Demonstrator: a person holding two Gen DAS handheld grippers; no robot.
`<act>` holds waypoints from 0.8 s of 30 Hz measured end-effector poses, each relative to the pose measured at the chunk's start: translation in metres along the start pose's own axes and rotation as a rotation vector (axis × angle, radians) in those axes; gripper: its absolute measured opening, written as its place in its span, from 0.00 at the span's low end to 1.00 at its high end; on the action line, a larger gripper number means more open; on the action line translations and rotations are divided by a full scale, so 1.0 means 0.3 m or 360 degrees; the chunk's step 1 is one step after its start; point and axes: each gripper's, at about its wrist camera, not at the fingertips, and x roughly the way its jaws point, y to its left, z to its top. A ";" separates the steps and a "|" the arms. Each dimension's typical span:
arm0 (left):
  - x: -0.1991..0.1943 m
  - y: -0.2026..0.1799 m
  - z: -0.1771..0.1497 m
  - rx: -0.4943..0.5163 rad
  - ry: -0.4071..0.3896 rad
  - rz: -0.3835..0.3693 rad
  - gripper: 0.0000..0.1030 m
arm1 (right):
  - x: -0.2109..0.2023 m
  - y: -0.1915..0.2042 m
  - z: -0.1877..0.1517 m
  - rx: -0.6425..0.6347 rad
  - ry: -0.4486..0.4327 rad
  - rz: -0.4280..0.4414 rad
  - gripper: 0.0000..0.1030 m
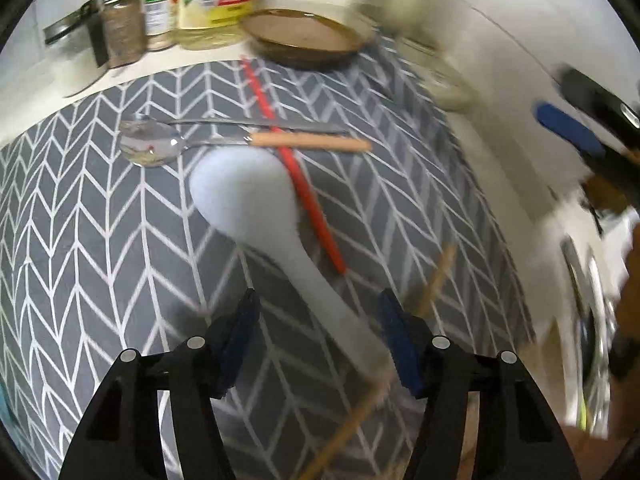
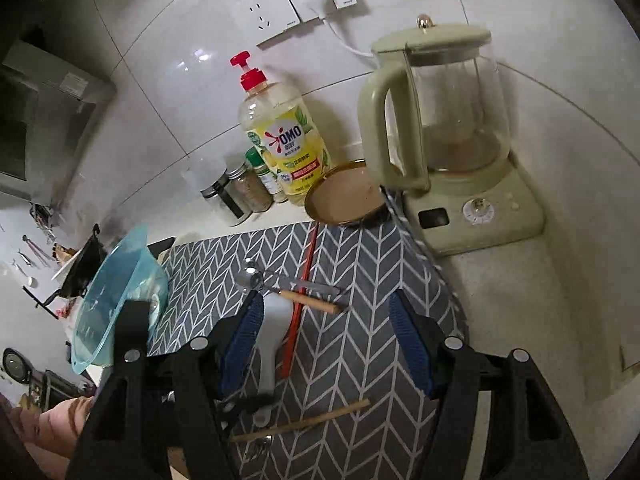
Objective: Organize utensils
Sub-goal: 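Grasp the large white spoon with the left tool while the right tool grasps a metal spoon, then lower the white spoon and metal spoon into the blue basin, opening both tools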
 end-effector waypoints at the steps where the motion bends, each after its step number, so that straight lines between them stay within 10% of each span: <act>1: 0.006 -0.016 0.010 0.0027 -0.0022 0.0045 0.58 | -0.001 -0.002 -0.002 -0.0003 -0.0001 0.0012 0.62; 5: 0.041 -0.102 0.008 0.0222 -0.0002 0.0357 0.46 | -0.008 -0.002 0.004 -0.0032 -0.0010 0.0038 0.62; 9: 0.037 -0.084 -0.029 0.0178 0.0008 0.0292 0.17 | 0.026 -0.007 0.004 -0.0052 0.0016 0.0061 0.62; 17: -0.149 0.143 -0.115 -0.0153 -0.0108 0.0060 0.16 | 0.311 0.065 0.023 -0.0399 0.0188 0.0287 0.55; 24: -0.358 0.227 -0.171 -0.0286 -0.0258 0.0153 0.17 | 0.555 0.179 0.034 -0.0924 0.0370 0.0262 0.31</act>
